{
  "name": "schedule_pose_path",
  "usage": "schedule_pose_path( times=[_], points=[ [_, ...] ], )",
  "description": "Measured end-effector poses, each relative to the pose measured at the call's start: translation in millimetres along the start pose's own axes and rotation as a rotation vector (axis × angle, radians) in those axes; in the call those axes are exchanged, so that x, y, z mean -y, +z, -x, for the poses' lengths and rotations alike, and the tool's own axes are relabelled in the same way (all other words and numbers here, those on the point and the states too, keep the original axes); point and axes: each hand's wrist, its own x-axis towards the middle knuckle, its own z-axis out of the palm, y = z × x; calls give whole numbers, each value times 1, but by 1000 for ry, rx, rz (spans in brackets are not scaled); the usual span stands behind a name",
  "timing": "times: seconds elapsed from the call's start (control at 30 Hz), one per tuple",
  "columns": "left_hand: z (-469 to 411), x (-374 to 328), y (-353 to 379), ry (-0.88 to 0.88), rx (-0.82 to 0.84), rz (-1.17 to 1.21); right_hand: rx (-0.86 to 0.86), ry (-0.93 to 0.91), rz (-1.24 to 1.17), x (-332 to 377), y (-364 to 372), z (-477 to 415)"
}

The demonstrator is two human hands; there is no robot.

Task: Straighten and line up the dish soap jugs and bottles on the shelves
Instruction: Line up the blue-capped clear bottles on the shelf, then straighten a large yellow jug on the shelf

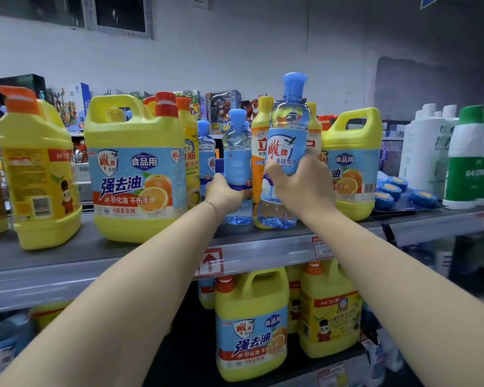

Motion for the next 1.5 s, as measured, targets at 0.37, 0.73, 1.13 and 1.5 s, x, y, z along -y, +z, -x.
schedule_pose_path(
  times=[0.37,0.73,1.13,1.5],
  points=[
    [23,2,-45,69,-14,-265,50,-90,15,31,27,2],
    [34,8,-80,23,77,-230,144,-119,70,43,51,10],
    [46,21,-119,42,-28,-379,263,-111,-34,59,83,21],
    [69,19,-126,67,-71,-600,423,-44,266,63,61,18]
  ],
)
